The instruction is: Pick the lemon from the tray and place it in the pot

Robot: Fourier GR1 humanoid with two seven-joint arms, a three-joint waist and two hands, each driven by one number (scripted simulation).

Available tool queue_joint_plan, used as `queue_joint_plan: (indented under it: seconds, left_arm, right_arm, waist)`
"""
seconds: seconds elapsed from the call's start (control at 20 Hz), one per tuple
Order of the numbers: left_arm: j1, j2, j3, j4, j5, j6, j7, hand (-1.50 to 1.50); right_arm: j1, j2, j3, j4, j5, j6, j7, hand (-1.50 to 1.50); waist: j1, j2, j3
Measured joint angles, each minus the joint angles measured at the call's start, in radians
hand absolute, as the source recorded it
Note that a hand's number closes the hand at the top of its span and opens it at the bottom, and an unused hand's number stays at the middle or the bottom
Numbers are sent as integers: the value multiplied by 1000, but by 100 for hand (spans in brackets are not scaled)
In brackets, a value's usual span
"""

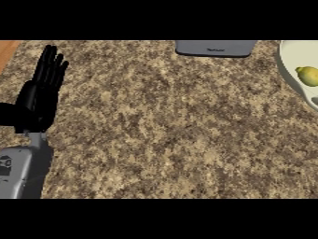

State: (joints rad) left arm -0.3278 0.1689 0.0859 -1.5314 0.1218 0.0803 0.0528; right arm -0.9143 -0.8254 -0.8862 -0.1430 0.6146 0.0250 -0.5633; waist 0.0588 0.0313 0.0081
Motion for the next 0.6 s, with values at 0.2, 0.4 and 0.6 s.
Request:
queue_joint_plan:
  seconds: [0.2,0.4,0.6]
  left_arm:
    - [10,6,2,-19,5,-4,12,0]
    - [14,3,5,-11,4,-5,-3,0]
    - [11,5,10,-14,10,-8,-4,0]
  right_arm:
    - [40,-31,-60,-2,-63,34,-31,-150]
    - [84,-74,-109,-1,-115,98,-54,-150]
    - [125,-115,-137,-4,-143,136,-67,-150]
  waist:
    - [2,-1,1]
    - [-4,1,2]
    - [-1,3,3]
